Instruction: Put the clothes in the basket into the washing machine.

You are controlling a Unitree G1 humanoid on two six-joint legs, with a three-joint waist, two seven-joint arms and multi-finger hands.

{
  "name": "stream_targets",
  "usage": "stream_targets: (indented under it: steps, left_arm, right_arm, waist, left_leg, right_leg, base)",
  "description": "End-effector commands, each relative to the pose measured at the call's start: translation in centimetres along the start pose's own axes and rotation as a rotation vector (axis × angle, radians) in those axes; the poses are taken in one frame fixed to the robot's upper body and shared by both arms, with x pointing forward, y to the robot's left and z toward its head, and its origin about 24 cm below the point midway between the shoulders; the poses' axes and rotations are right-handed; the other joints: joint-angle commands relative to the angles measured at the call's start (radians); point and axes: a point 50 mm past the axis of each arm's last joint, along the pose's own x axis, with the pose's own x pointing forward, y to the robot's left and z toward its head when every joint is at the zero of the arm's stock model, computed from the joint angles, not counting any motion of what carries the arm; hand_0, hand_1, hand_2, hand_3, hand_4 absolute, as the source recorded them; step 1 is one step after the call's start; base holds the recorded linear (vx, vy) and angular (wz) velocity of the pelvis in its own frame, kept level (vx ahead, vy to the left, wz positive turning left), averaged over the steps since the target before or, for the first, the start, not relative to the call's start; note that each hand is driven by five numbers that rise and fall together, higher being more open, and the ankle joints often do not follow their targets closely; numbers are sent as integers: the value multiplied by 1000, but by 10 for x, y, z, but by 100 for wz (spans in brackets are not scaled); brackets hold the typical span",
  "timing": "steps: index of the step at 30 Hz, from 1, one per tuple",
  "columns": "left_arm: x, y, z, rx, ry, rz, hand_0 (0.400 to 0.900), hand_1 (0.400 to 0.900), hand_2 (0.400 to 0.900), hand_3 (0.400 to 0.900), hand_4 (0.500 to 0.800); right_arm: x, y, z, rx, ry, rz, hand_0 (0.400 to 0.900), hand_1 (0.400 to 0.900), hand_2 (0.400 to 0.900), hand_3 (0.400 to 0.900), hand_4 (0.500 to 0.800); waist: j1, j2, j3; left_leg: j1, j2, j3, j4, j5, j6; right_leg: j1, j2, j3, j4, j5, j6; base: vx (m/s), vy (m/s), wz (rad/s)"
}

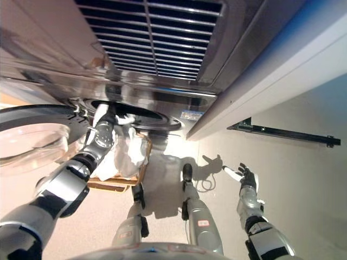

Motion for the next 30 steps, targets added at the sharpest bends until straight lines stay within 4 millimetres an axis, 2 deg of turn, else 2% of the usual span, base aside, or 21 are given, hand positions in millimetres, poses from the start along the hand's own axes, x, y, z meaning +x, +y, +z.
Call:
stream_targets:
  steps: [1, 2, 3, 4, 5, 6, 7, 8, 9, 10, 11, 14, 16, 19, 21, 22, 23, 28, 30]
  left_arm:
    - [3, 12, -6, 146, -18, -15, 900, 900, 900, 900, 800]
    - [-9, -8, -29, 147, 43, -101, 900, 900, 900, 900, 800]
    - [-17, -19, -41, 159, 57, -146, 900, 900, 900, 900, 800]
    - [-18, -20, -42, 159, 57, -147, 900, 900, 900, 900, 800]
    - [-36, -37, -68, 116, 135, -205, 900, 900, 900, 900, 800]
    - [-44, -46, -77, 90, 162, -227, 900, 900, 900, 900, 800]
    - [-44, -46, -78, 90, 163, -227, 900, 900, 900, 900, 800]
    - [-62, -63, -95, 14, 228, -274, 900, 900, 900, 900, 800]
    - [-73, -72, -106, -47, 276, -293, 900, 900, 900, 900, 800]
    - [-74, -73, -106, -47, 277, -294, 900, 900, 900, 900, 800]
    - [-94, -89, -121, -150, 354, -343, 900, 900, 900, 900, 800]
    - [-119, -100, -142, -306, 471, -346, 900, 900, 900, 900, 800]
    - [-133, -105, -154, -370, 530, -342, 900, 900, 900, 900, 800]
    - [-158, -121, -164, -453, 610, -372, 900, 900, 900, 900, 800]
    - [-175, -131, -170, -482, 658, -404, 900, 900, 900, 900, 800]
    - [-175, -131, -170, -482, 659, -404, 900, 900, 900, 900, 800]
    - [-195, -144, -174, -526, 721, -452, 900, 900, 900, 900, 800]
    - [-237, -164, -185, -474, 837, -598, 900, 900, 900, 900, 800]
    - [-243, -167, -186, -451, 841, -630, 900, 900, 900, 900, 800]
  right_arm:
    - [7, -45, 13, -20, -16, -110, 900, 900, 900, 900, 800]
    - [7, -47, 12, -24, 8, -105, 900, 900, 900, 900, 800]
    - [6, -50, 7, -35, 23, -104, 900, 900, 900, 900, 800]
    - [6, -51, 7, -36, 24, -104, 900, 900, 900, 900, 800]
    - [3, -55, -3, -44, 61, -103, 900, 900, 900, 900, 800]
    - [2, -58, -8, -43, 74, -107, 900, 900, 900, 900, 800]
    - [1, -58, -8, -44, 75, -107, 900, 900, 900, 900, 800]
    - [-3, -62, -19, -55, 108, -103, 900, 900, 900, 900, 800]
    - [-5, -65, -26, -51, 130, -104, 900, 900, 900, 900, 800]
    - [-6, -65, -26, -52, 131, -104, 900, 900, 900, 900, 800]
    - [-9, -68, -36, -67, 158, -95, 900, 900, 900, 900, 800]
    - [-18, -70, -55, -108, 219, -66, 900, 900, 900, 900, 800]
    - [-23, -71, -66, -155, 256, -38, 900, 900, 900, 900, 800]
    - [-35, -55, -89, -264, 319, 71, 900, 900, 900, 900, 800]
    - [-43, -53, -102, -323, 359, 116, 900, 900, 900, 900, 800]
    - [-43, -53, -103, -323, 359, 116, 900, 900, 900, 900, 800]
    - [-51, -51, -115, -346, 393, 142, 900, 900, 900, 900, 800]
    - [-74, -54, -146, -472, 525, 210, 900, 900, 900, 900, 800]
    - [-86, -48, -161, -524, 580, 268, 900, 900, 900, 900, 800]
  waist:
    - [-18, -4, -18]
    - [-4, 6, -32]
    - [1, 11, -38]
    - [1, 11, -37]
    - [15, 18, -53]
    - [21, 22, -60]
    - [20, 23, -59]
    - [32, 29, -76]
    - [38, 33, -85]
    - [37, 33, -85]
    - [49, 39, -102]
    - [70, 47, -127]
    - [83, 49, -138]
    - [106, 52, -160]
    - [119, 52, -168]
    - [118, 52, -167]
    - [128, 53, -174]
    - [143, 52, -190]
    - [150, 49, -193]
  left_leg:
    - [35, -19, -36, 4, -23, -1]
    - [63, -22, -36, -1, -25, -2]
    - [79, -22, -36, -1, -25, -3]
    - [81, -22, -36, -1, -26, -3]
    - [109, -23, -36, -1, -26, -3]
    - [123, -23, -37, -1, -26, -4]
    - [126, -23, -37, -1, -27, -4]
    - [149, -24, -38, -1, -26, -5]
    - [162, -26, -38, -1, -26, -5]
    - [165, -25, -39, -1, -27, -5]
    - [189, -26, -38, -1, -29, -5]
    - [228, -33, -40, -1, -36, -2]
    - [250, -39, -42, -1, -41, 1]
    - [272, -47, -62, -1, -48, 4]
    - [288, -55, -80, -1, -54, 11]
    - [290, -55, -82, -1, -54, 11]
    - [304, -66, -95, -1, -62, 20]
    - [334, -78, -111, -1, -79, 33]
    - [341, -84, -116, -1, -86, 38]
  right_leg:
    - [85, 20, -22, 56, -56, 95]
    - [116, 18, -25, 53, -65, 95]
    - [136, 15, -28, 52, -70, 95]
    - [139, 15, -29, 51, -70, 95]
    - [172, 11, -36, 53, -80, 93]
    - [192, 9, -40, 51, -86, 92]
    - [195, 9, -40, 50, -86, 92]
    - [227, 5, -48, 43, -91, 93]
    - [246, 6, -52, 38, -94, 93]
    - [249, 6, -53, 36, -94, 93]
    - [280, 2, -59, 25, -93, 96]
    - [332, -5, -67, 8, -97, 101]
    - [360, -9, -73, 7, -101, 101]
    - [404, -18, -94, 11, -115, 101]
    - [431, -24, -110, 15, -123, 99]
    - [434, -24, -111, 15, -124, 100]
    - [455, -30, -120, 19, -130, 101]
    - [490, -45, -137, 23, -138, 104]
    - [503, -49, -140, 26, -140, 104]
  base:
    - [31, 30, 17]
    - [20, 22, 18]
    - [27, 21, 17]
    - [30, 5, 18]
    - [32, 4, 17]
    - [32, 4, 18]
    - [3, 7, 17]
    - [7, 12, 16]
    - [8, 12, 16]
    - [0, 15, 11]
    - [-4, 13, 7]
    - [15, 24, 12]
    - [24, 12, 18]
    - [31, 13, 34]
    - [34, 19, 31]
    - [43, 27, 31]
    - [41, 36, 24]
    - [37, 39, 19]
    - [21, 37, 11]
